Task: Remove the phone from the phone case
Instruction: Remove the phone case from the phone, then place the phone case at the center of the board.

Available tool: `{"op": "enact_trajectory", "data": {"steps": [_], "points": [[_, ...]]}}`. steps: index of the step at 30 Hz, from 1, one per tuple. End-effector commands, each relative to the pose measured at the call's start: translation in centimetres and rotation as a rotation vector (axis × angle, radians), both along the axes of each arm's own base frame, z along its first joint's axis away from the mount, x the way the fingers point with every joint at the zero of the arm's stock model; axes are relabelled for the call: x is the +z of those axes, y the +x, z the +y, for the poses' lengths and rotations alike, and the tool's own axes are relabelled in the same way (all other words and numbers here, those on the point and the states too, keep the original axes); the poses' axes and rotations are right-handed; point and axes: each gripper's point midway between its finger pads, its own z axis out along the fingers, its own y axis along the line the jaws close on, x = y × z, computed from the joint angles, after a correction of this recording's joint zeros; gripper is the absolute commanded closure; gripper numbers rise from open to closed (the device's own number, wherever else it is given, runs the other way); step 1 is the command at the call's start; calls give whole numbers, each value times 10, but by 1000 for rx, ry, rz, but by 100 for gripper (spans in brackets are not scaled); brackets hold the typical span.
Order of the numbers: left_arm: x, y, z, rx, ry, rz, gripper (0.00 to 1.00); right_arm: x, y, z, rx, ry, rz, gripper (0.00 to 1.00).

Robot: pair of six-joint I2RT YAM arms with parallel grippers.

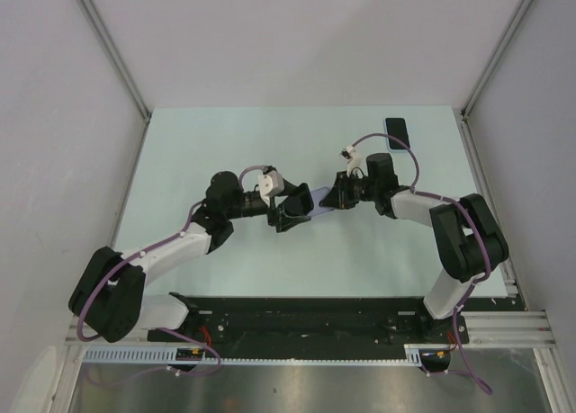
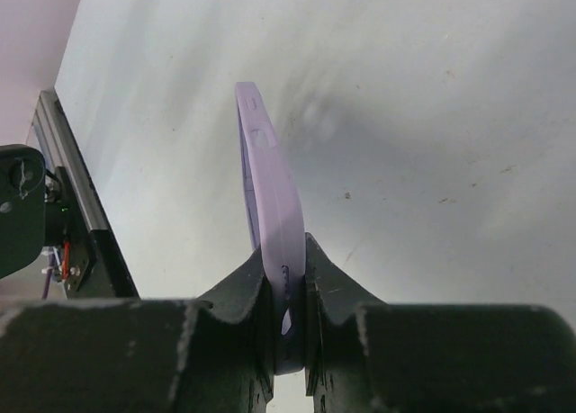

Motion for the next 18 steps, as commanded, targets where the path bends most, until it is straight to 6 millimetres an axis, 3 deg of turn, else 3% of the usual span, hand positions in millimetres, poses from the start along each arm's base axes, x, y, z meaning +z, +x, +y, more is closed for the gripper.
{"op": "enact_trajectory", "data": {"steps": [1,6,10,12,13,14,18], "points": [[21,0,0,1,-55,-76,62,17,20,-19,-51,-13,-84,100],[1,8,0,24,22,-70,61,32,21,-61,-79,-36,-95,100],[-12,11,-5,29,79,-72,60,31,2,-110,-104,-105,-29,100],[-18,11,-9,21,101,-54,60,33,-6,-126,-64,-132,-66,100],[-18,12,-10,26,107,-54,60,31,-21,-129,-41,-148,-26,100],[-18,11,-13,20,116,-52,60,35,-18,-151,-83,-154,-26,100],[-28,10,-22,13,176,-63,60,31,-33,-194,-96,-223,-8,100]]}}
